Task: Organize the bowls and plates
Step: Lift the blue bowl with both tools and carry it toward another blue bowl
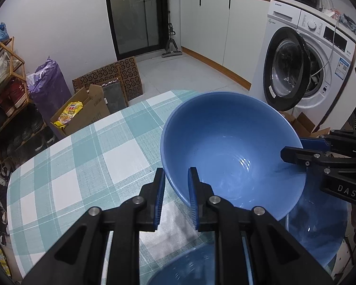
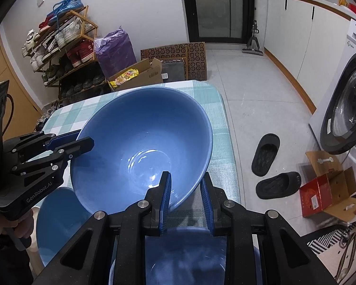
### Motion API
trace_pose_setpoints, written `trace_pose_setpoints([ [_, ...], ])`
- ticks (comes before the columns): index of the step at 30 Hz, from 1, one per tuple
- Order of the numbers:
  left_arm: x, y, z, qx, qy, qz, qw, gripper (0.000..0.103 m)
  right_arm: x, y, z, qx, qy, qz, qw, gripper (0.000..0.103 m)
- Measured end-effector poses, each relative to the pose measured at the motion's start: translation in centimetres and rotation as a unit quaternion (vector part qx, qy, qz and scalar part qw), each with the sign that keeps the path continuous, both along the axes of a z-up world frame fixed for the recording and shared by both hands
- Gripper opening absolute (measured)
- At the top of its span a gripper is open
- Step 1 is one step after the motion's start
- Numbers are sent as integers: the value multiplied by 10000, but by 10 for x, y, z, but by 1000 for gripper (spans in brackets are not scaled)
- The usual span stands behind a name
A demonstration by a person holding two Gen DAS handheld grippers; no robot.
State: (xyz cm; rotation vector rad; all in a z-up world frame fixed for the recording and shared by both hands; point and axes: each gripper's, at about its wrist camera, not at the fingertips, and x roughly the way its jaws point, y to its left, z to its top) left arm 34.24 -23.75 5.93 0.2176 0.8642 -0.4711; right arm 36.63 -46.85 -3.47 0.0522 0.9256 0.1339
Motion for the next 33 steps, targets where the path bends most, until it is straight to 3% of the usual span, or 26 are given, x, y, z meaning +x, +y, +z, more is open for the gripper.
trace_pose_setpoints([
  [33,-68,18,55,-191,-668,68,9976,17,-88,10,58,-111,-683,108,9975,25],
])
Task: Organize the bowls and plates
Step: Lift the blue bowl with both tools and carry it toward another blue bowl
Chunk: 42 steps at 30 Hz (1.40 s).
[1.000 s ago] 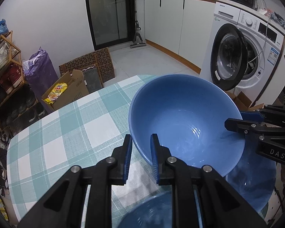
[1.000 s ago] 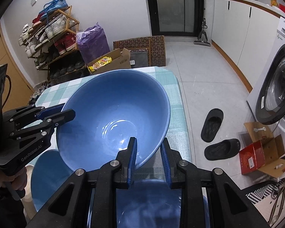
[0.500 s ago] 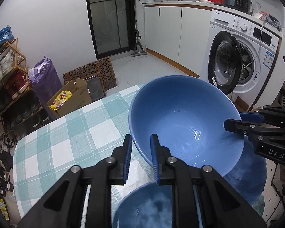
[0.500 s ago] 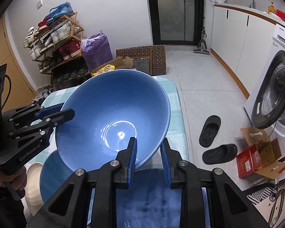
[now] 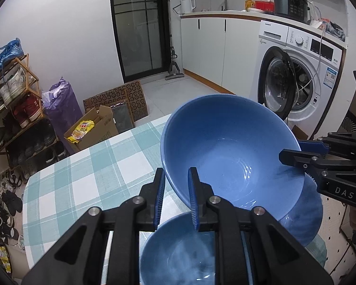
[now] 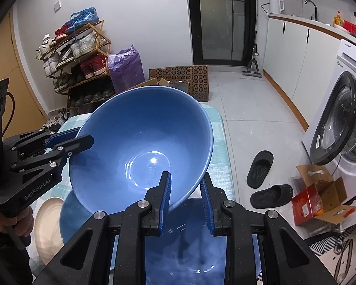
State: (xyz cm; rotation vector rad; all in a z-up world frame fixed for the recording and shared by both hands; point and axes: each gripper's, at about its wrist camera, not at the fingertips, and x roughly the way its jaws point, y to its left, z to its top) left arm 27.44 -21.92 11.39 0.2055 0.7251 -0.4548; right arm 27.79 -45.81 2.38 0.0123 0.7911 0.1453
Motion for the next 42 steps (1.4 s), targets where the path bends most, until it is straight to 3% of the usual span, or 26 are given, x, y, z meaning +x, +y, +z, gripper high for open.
trace_pose_setpoints([
  [20,-38,27,8,-29,-202,174,9996,17,-46,32,19,-133,-253,224,9993,25],
  [42,-78,49,5,18,-293,323,9990,17,-90,52,13,-209,-321,494,9980,25],
])
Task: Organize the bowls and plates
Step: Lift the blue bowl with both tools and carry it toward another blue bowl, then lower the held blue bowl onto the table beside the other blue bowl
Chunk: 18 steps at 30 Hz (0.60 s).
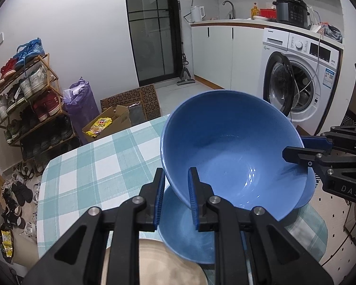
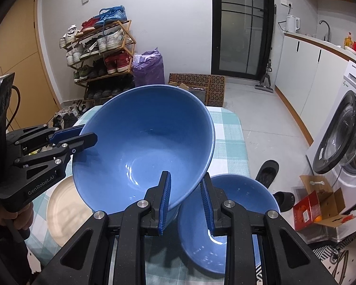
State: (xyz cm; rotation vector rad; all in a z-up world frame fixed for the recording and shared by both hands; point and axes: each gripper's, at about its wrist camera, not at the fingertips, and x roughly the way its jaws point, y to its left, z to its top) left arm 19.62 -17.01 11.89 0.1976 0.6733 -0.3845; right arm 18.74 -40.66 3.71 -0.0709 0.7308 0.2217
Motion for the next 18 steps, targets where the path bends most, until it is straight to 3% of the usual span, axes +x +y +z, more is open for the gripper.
trace_pose_setpoints([
  [18,-11,14,-12,-12,87,143,9999,17,-9,18,-15,-102,134,240,9996,25],
])
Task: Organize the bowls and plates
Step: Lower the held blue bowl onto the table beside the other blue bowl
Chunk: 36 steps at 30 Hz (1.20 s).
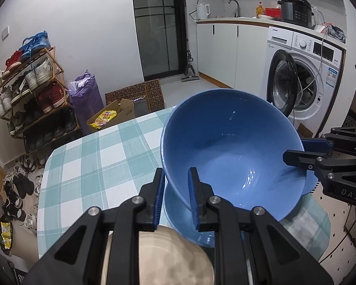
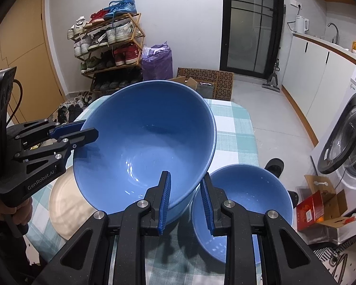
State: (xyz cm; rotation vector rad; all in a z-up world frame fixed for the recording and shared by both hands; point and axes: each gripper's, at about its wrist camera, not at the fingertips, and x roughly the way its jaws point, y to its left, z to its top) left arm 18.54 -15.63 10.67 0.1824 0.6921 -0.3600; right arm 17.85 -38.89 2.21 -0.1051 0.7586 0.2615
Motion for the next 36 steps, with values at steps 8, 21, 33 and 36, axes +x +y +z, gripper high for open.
trace_pose_setpoints([
  [8,-1,7,-12,-22,88,33,10000,17,3,10,-9,-64,97,55,9999,25],
  [21,1,13,-32,-18,290,84,9995,17,11,20,-31,-150,306,103,9994,25],
  [33,4,9,-46,173,338,136,9992,17,21,26,-45,-201,465,110,9987,25],
  [36,5,9,-48,215,345,154,9991,17,22,29,-46,-214,472,111,9986,25],
])
